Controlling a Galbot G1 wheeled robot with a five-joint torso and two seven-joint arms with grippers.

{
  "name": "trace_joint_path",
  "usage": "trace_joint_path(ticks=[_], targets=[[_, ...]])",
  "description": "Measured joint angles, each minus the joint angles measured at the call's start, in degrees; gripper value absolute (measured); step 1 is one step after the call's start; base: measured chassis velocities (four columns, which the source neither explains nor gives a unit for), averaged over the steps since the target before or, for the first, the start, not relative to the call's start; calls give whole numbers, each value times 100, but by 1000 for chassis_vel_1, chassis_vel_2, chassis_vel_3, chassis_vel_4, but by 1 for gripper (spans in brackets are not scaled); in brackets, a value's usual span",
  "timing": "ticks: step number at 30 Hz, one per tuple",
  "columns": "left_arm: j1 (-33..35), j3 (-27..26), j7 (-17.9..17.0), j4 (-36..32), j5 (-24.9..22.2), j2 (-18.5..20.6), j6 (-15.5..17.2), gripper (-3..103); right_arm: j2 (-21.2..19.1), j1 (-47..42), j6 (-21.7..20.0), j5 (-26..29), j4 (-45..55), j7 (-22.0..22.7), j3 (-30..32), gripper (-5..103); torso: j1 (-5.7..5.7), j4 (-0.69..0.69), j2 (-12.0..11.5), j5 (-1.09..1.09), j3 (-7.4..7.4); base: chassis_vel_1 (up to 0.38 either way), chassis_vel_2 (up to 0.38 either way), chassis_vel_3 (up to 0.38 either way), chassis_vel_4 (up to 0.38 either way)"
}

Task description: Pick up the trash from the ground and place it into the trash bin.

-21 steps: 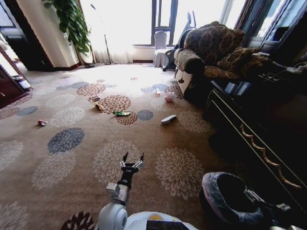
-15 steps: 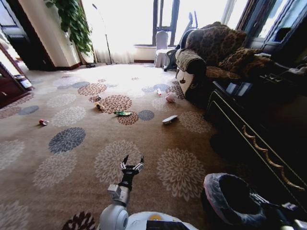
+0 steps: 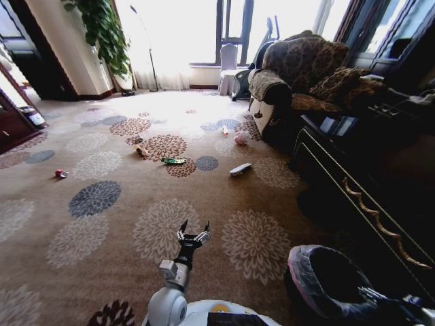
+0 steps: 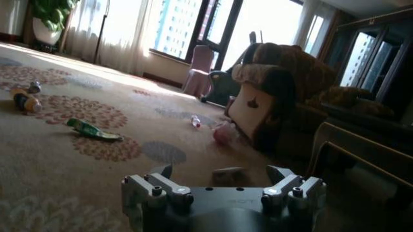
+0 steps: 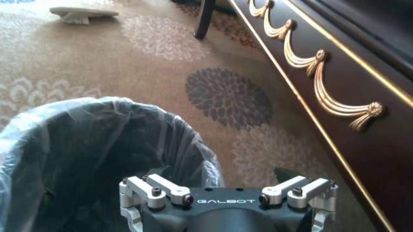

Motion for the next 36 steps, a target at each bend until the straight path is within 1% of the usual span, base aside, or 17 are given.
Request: trace_joint_path(ticks=[2, 3, 6, 7, 9, 10, 14, 20, 26, 28, 29, 30, 31, 33, 34, 36], targets=[[-11, 8, -3, 22, -3, -23, 10, 99, -147, 83, -47, -5, -118, 0, -35, 100, 0, 1, 0, 2, 0, 0, 0, 0, 0], [-11, 8, -3, 22, -3, -23, 10, 99, -147, 83, -47, -5, -118, 0, -35, 100, 0, 1, 0, 2, 0, 0, 0, 0, 0], [-11, 8, -4, 58, 5, -45, 24, 99, -474, 186, -137, 83, -365, 0, -88, 100, 0, 3, 0, 1, 0, 0, 0, 0, 0], [-11, 8, -4, 58, 5, -45, 24, 99, -474, 186, -137, 83, -365, 0, -88, 100, 0, 3, 0, 1, 0, 0, 0, 0, 0], [-14, 7, -4, 73, 34, -80, 39, 99, -651, 282, -162, 95, -543, 0, -154, 100, 0, 2, 0, 1, 0, 0, 0, 0, 0], [-14, 7, -4, 73, 34, -80, 39, 99, -651, 282, -162, 95, -543, 0, -154, 100, 0, 2, 0, 1, 0, 0, 0, 0, 0], [-7, 41, -8, 87, 137, -128, 69, 99, -922, 413, -176, 142, -869, 0, -274, 100, 0, 2, 0, 2, 0, 0, 0, 0, 0], [14, 28, -62, 115, 275, -93, 191, 99, -1162, 443, -133, 109, -1075, 0, -363, 100, 0, 2, 0, 1, 0, 0, 0, 0, 0], [20, 23, -132, 142, 280, -158, 180, 99, -1347, 433, -115, -4, -1209, 0, -472, 100, 0, 2, 0, 1, 0, 0, 0, 0, 0], [25, 3, -162, 151, 280, -183, 176, 97, -1402, 438, -105, -38, -1268, 0, -533, 100, 0, 2, 0, 6, 0, 0, 0, 0, 0], [36, -16, -176, 155, 281, -200, 170, 102, -1454, 467, -87, -68, -1336, -1, -589, 103, 0, 1, 0, 7, 0, 0, 0, 0, 0], [48, -33, -183, 160, 282, -214, 163, 102, -1510, 515, -83, -76, -1402, -1, -651, 101, 0, 1, 0, 5, 0, 0, 0, 0, 0], [48, -33, -183, 160, 282, -214, 163, 102, -1510, 515, -83, -76, -1402, -1, -651, 101, 0, 1, 0, 5, 0, 0, 0, 0, 0], [65, -43, -188, 171, 301, -230, 159, 100, -1575, 581, -87, -74, -1450, -1, -752, 93, 0, 1, 0, 8, 0, 0, 0, 0, 0], [65, -43, -188, 171, 301, -230, 159, 100, -1575, 581, -87, -74, -1450, -1, -752, 93, 0, 1, 0, 8, 0, 0, 0, 0, 0], [80, -55, -188, 171, 326, -263, 156, 99, -1635, 584, -96, -69, -1429, -2, -817, 82, 0, 1, 0, 9, 0, 0, 0, 0, 0]])
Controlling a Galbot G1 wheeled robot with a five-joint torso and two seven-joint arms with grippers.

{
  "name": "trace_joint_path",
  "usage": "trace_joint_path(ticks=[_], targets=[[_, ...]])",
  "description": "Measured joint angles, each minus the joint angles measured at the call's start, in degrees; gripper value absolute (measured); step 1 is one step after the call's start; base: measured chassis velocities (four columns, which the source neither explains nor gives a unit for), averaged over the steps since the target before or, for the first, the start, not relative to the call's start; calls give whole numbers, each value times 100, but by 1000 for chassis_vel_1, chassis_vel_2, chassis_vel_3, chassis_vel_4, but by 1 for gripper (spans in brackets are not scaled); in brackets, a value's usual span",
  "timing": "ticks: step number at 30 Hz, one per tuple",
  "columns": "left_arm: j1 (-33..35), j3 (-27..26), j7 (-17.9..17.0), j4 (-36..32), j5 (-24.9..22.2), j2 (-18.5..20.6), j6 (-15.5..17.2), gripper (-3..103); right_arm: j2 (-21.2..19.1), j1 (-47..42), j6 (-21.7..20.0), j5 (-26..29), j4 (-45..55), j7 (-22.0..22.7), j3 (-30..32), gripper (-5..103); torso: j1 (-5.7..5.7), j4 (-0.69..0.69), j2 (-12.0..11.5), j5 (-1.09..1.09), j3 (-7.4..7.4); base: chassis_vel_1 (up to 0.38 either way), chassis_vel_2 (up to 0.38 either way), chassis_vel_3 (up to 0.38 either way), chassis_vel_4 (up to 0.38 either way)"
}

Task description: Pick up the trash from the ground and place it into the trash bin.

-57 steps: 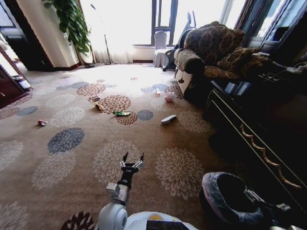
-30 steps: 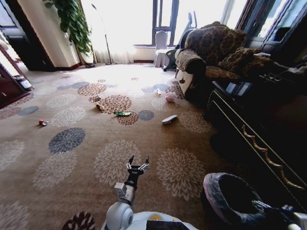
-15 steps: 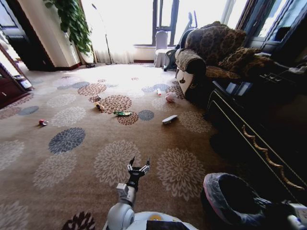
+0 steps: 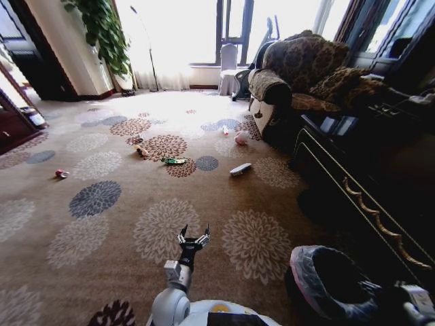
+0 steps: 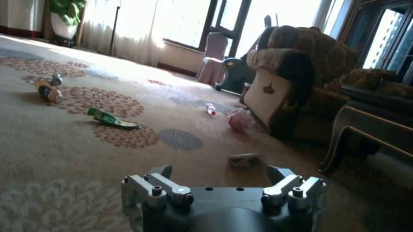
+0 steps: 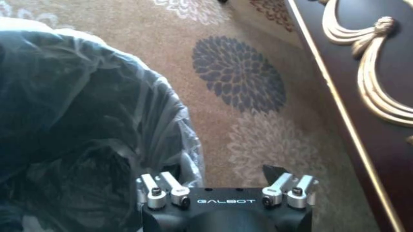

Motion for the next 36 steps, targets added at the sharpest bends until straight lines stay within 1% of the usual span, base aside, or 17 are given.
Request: trace_joint_path(ticks=[1, 3, 5, 6, 9, 10, 13, 15, 17, 18, 21, 24, 26, 29, 34, 36], targets=[[7, -7, 0, 0, 9, -14, -3, 99, -28, -14, -2, 1, 11, -1, -22, 77, 0, 0, 0, 0, 0, 0, 0, 0, 0], [13, -15, -1, -1, 18, -26, -9, 99, -56, -38, -4, 2, 25, -1, -40, 77, 0, 0, 0, 0, 0, 0, 0, 0, 0], [34, -29, -1, -2, 28, -48, -33, 99, -110, -113, -10, 24, 62, 0, -63, 66, 0, -1, 0, 0, 0, 0, 0, 0, 0], [34, -29, -1, -2, 28, -48, -33, 99, -110, -113, -10, 24, 62, 0, -63, 66, 0, -1, 0, 0, 0, 0, 0, 0, 0], [66, -41, -4, -4, 30, -64, -92, 99, -204, -338, -17, 74, 147, 2, -57, 50, 0, -1, 0, -1, 0, 0, 0, 0, 0], [66, -41, -4, -4, 30, -64, -92, 99, -204, -338, -17, 74, 147, 2, -57, 50, 0, -1, 0, -1, 0, 0, 0, 0, 0], [86, -42, -9, -5, 42, -78, -129, 99, -321, -545, -32, 129, 209, 2, 14, 33, 0, -1, 0, -1, 0, 0, 0, 0, 0], [93, -42, -13, -5, 49, -85, -142, 99, -347, -584, -41, 151, 229, 2, 30, 33, 0, 0, 0, 0, 0, 0, 0, 0, 0], [98, -40, -21, -2, 75, -99, -194, 99, -381, -634, -61, 185, 277, 2, 43, 22, 0, 0, 0, 0, 0, 0, 0, 0, 0], [98, -40, -21, -2, 75, -99, -194, 99, -381, -634, -61, 185, 277, 2, 43, 22, 0, 0, 0, 0, 0, 0, 0, 0, 0], [103, -40, -26, -2, 89, -107, -215, 99, -370, -626, -76, 245, 329, 0, 16, 8, 0, 1, 0, 0, -1, 0, 0, 0, 0], [103, -40, -31, -3, 89, -102, -216, 99, -338, -621, -74, 266, 342, 8, -2, 7, 0, 1, 0, -2, -1, 0, 0, 0, 0], [103, -39, -37, -4, 88, -91, -216, 99, -298, -616, -56, 298, 371, 17, -14, 7, 0, 0, 0, -9, -1, 0, 0, 0, 0], [102, -39, -40, -4, 88, -86, -216, 99, -261, -605, -8, 347, 406, 19, -22, 6, 0, 0, 0, -13, -1, 0, 0, 0, 0], [106, -39, -42, -4, 88, -83, -216, 98, -148, -562, 111, 468, 587, 13, 5, 4, 0, -1, 0, -12, -1, 0, 0, 0, 0], [114, -39, -44, -4, 89, -83, -219, 98, -22, -506, 199, 570, 791, -5, 74, 3, 0, -1, 0, -11, 0, 0, 0, 0, 0]])
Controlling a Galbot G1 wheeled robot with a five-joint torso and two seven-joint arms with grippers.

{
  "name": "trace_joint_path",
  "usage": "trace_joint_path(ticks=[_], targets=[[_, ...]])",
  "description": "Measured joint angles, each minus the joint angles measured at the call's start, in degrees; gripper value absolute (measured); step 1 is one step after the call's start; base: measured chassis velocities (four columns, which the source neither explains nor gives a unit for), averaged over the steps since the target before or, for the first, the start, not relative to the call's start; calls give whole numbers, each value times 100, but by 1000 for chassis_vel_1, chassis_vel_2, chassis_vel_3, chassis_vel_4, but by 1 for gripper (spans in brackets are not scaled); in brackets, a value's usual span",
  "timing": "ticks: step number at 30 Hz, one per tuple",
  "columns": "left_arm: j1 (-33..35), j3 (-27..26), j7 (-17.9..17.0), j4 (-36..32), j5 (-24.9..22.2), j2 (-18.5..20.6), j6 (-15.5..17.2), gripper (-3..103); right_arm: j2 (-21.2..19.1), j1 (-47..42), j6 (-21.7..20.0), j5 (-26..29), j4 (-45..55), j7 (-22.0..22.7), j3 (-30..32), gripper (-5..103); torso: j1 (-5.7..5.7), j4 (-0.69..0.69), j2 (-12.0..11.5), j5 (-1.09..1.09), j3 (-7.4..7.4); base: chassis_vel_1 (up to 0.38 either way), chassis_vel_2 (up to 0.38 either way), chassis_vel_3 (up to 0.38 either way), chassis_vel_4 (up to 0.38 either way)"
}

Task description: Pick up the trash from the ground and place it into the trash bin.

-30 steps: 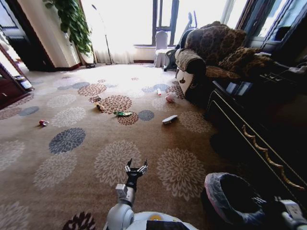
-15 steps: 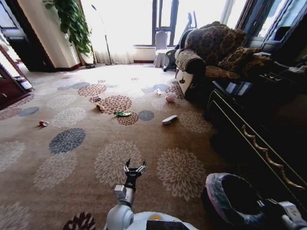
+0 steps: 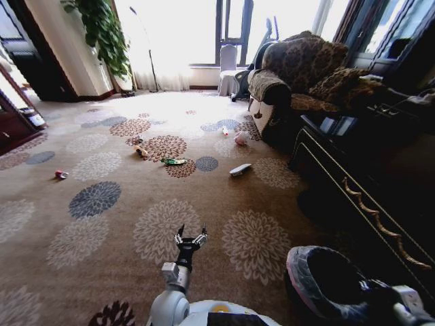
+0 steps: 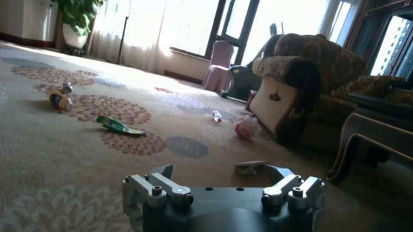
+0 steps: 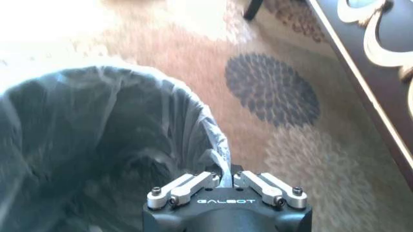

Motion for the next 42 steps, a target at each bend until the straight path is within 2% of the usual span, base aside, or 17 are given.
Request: trace_joint_path(ticks=[3, 5, 13, 16, 24, 25, 27, 33, 34, 39, 42], targets=[[11, 0, 0, 0, 2, 5, -2, 98, 168, 64, 103, 173, 237, -3, 92, 1, 0, 1, 0, 0, 0, 0, 0, 0, 0], [22, 1, 0, -1, 9, 21, -3, 98, 419, 169, 205, 315, 496, 12, 176, 0, 0, 1, 0, 0, 0, 0, 0, 0, 0], [144, 2, -1, -86, 73, 84, -3, 98, 1071, 514, 553, 479, 988, 7, 167, 0, 0, 6, 0, -4, 0, 0, 0, 0, 0], [222, 45, -2, -156, 105, 122, -16, 98, 1352, 830, 777, 553, 1167, 11, 31, 0, 0, 4, 0, -6, 0, 0, 0, 0, 0], [330, 12, -2, -237, 181, 190, -57, 98, 1781, 1655, 920, 547, 1466, 10, -529, 0, 0, 6, 0, -15, -1, 0, 0, 0, 0], [347, -19, -2, -282, 196, 213, -57, 98, 1863, 1835, 974, 504, 1494, 11, -705, 0, 0, 6, 0, -16, -1, 0, 0, 0, 0], [357, -91, -2, -349, 202, 277, -66, 98, 2002, 2165, 1154, 388, 1490, 10, -1078, 0, 0, 5, 0, -4, -1, 0, 0, 0, 0], [347, -366, -2, -451, 191, 433, -103, 97, 2311, 2859, 1551, -136, 1233, 9, -1798, 0, 0, 5, 0, -2, 0, 0, 0, 0, 0], [360, -437, -2, -501, 184, 472, -109, 101, 2385, 2991, 1607, -231, 1201, 10, -1925, 0, 0, 3, 0, -2, 0, 0, 0, 0, 0], [485, -548, -2, -659, 211, 453, -119, 99, 2509, 3184, 1756, -488, 1146, 5, -2113, 0, 0, 4, 0, 1, 0, 0, 0, 0, 0], [640, -535, -2, -722, 365, 312, -213, 98, 2578, 3208, 1859, -706, 1092, 8, -2160, 0, 0, 2, 0, 2, 0, 0, 0, 0, 0]])
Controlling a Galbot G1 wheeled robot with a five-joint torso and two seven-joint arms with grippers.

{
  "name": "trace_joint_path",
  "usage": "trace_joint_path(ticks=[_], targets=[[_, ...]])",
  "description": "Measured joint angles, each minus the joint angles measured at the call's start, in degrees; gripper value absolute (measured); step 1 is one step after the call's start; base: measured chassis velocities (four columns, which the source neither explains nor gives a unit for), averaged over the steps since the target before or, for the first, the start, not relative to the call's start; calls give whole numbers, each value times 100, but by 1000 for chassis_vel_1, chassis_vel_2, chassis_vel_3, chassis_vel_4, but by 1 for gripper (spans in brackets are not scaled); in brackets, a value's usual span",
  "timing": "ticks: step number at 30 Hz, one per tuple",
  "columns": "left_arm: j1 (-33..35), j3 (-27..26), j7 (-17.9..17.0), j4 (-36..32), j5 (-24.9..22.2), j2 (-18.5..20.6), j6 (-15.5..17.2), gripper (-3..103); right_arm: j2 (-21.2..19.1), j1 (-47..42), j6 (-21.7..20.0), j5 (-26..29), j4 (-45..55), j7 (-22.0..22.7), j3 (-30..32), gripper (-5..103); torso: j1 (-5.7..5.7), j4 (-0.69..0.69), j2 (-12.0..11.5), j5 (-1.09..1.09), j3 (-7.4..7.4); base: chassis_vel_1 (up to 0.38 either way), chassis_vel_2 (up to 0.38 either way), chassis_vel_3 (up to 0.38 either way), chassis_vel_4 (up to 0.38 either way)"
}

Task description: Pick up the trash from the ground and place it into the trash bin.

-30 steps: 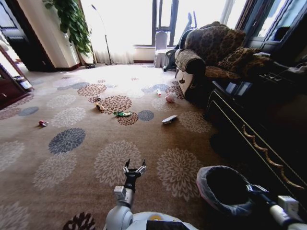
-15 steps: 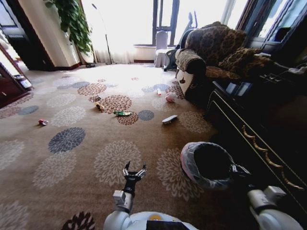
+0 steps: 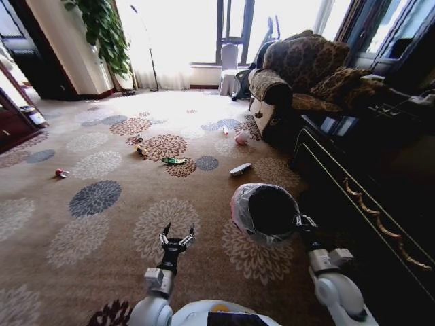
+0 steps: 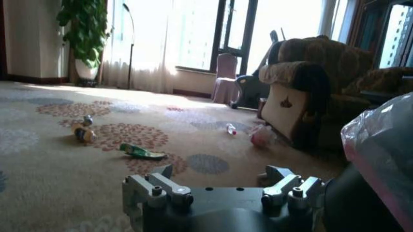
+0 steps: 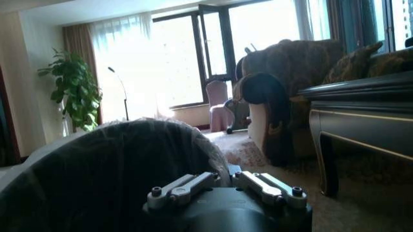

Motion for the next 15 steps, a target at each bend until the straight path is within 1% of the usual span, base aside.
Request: trace_joint_path(ticks=[4, 6, 7, 9, 15], targets=[[58, 15, 0, 12, 78, -70, -84, 98, 80, 0, 104, -183, -66, 0, -20, 0, 0, 0, 0, 0, 0, 0, 0, 0, 0], [56, 12, -1, 104, 104, -92, -167, 98, 215, -26, 258, -485, -138, 0, -53, 0, 0, 0, 0, -1, 0, 0, 0, 0, 0], [56, 12, -1, 104, 104, -92, -167, 98, 215, -26, 258, -485, -138, 0, -53, 0, 0, 0, 0, -1, 0, 0, 0, 0, 0], [-4, -21, -28, 174, 84, -90, -190, 98, 357, -62, 350, -685, -152, 0, -104, 0, 0, 0, 0, 0, 0, 0, 0, 0, 0], [-201, -112, -96, 353, -68, -40, -172, 98, 487, -102, 528, -699, -177, -3, -169, 0, 0, 0, 0, 0, 0, 0, 0, 0, 0]])
